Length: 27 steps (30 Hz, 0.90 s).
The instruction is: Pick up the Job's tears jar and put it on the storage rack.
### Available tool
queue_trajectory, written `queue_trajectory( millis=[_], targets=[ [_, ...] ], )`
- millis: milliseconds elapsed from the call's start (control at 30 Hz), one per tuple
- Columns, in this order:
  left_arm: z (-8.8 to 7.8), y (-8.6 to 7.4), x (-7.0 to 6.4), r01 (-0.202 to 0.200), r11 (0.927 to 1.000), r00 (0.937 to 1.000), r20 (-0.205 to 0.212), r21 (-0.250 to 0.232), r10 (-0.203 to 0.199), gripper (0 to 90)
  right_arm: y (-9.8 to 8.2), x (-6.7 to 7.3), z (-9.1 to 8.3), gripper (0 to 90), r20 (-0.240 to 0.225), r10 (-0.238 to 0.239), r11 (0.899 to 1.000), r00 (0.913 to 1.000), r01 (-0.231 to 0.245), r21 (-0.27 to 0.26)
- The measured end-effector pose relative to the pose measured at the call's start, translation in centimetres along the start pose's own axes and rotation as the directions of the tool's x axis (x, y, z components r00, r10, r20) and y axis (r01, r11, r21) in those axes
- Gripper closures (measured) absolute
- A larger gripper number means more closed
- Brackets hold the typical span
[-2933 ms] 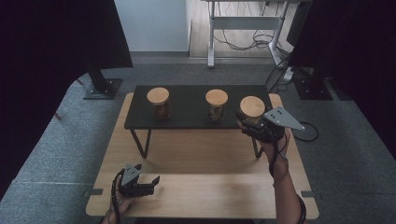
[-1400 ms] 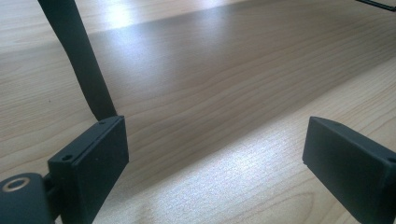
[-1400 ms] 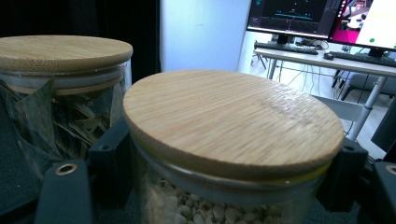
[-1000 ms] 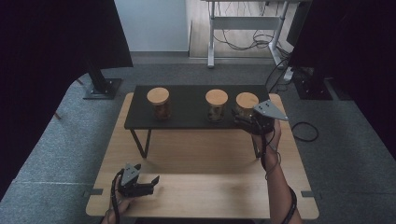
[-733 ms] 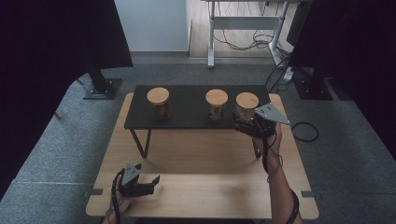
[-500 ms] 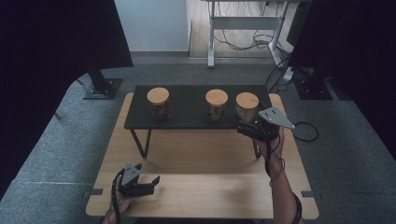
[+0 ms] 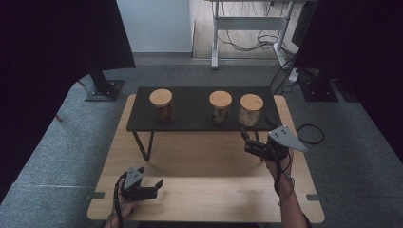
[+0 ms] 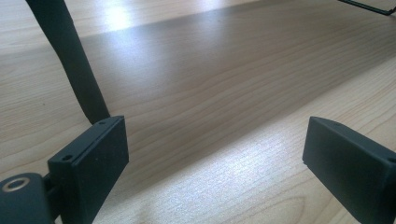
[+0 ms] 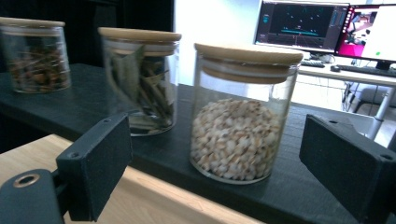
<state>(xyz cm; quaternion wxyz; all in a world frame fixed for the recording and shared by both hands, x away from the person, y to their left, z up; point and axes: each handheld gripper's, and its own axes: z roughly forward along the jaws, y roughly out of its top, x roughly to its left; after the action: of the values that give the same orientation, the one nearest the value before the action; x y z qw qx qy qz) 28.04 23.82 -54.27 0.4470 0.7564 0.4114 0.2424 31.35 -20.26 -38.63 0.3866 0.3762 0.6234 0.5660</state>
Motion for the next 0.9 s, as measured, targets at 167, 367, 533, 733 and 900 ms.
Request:
queue_trajectory(
  millis=[167, 367, 533, 733, 900],
  targets=[
    [0.0, 0.0, -0.1, -0.006, 1.0, 1.0, 0.002, 0.0, 0.006, 6.3, -0.7, 0.9, -1.4, 9.1, -0.024, 0.002, 1.0, 0.9997, -0.003, -0.018],
    [-0.1, 0.0, -0.2, -0.007, 1.0, 1.0, 0.002, -0.002, 0.007, 6.3, -1.6, 1.6, -3.2, 9.2, -0.045, 0.013, 0.999, 0.9989, -0.015, -0.038],
    [-0.2, 0.0, -0.1, -0.004, 1.0, 1.0, 0.001, -0.004, 0.004, 6.4, -2.7, 2.0, -4.5, 9.6, -0.065, 0.019, 0.999, 0.9977, -0.021, -0.036],
    [-0.2, 0.0, -0.1, -0.003, 1.0, 1.0, 0.001, -0.002, 0.003, 6.3, -4.9, 2.4, -6.0, 9.7, -0.082, 0.048, 0.998, 0.9955, -0.05, -0.024],
    [-0.2, -0.1, 0.0, -0.003, 1.0, 1.0, 0.0, 0.0, 0.003, 6.3, -6.6, 2.8, -6.7, 9.6, -0.087, 0.072, 0.997, 0.9936, -0.073, -0.005]
  ],
)
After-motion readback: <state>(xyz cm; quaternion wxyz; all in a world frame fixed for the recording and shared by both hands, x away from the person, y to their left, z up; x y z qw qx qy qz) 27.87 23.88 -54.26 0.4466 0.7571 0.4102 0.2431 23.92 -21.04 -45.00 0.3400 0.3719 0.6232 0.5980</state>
